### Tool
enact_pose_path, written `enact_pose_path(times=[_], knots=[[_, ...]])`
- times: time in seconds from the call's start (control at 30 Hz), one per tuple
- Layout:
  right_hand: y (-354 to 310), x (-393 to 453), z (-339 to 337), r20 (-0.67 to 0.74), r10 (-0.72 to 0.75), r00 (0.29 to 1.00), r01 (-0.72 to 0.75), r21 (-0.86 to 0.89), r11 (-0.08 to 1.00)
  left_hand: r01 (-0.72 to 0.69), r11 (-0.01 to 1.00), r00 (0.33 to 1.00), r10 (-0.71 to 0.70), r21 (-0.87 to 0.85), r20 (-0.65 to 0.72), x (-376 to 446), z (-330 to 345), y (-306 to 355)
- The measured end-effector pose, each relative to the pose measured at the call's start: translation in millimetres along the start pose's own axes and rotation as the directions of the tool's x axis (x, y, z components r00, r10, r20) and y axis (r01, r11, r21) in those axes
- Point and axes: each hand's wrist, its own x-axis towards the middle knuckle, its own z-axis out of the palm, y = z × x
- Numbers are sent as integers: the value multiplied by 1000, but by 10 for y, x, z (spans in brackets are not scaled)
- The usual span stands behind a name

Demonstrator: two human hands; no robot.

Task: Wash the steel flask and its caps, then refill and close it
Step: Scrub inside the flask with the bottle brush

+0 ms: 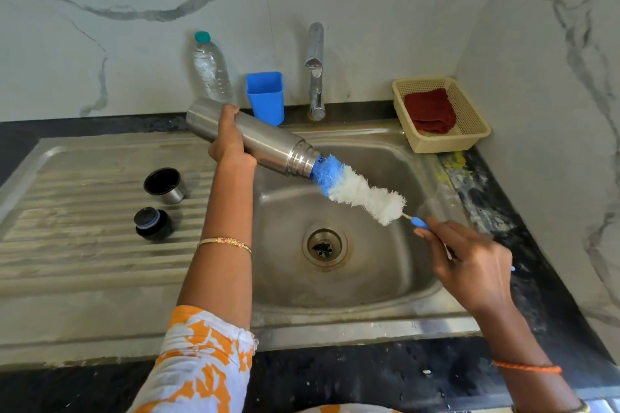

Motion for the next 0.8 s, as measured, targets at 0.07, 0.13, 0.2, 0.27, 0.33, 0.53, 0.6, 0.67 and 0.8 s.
enact_pose_path(times=[0.07, 0.13, 0.2, 0.27, 0.33, 0.53, 0.6, 0.67, 0.8], knots=[[40, -78, 13, -44, -41, 998, 40, -20, 999, 8, 1000, 1000, -8, 14, 2, 3, -18, -16], [4, -113, 31, 0, 22, 1000, -22, 62, 998, 4, 1000, 1000, -4, -9, -3, -25, -30, -55], [-65, -38, 36, 235, 275, 932, -347, 365, 864, 2, 999, 1000, 0, -44, 31, -67, -28, -88], [-52, 87, 77, 686, 345, 641, -758, 496, 423, 5, 998, 991, 4, -70, 134, -120, -14, -129], [-4, 152, 141, 939, 174, 298, -953, 282, 113, -5, 998, 965, 23, -70, 260, -170, -19, -186], [-128, 124, 251, 985, -9, 174, -984, 173, -33, -49, 994, 880, 87, -94, 466, -231, 0, -165], [-179, 114, 280, 918, 158, 363, -929, 344, 137, -73, 995, 910, 91, -60, 404, -220, 16, -139], [-222, 84, 301, 673, 322, 666, -712, 445, 543, -69, 997, 952, 77, -39, 296, -178, 22, -147], [-244, 71, 223, 70, 149, 986, -153, 60, 986, -3, 1000, 993, 3, 5, 121, -114, 19, -109]])
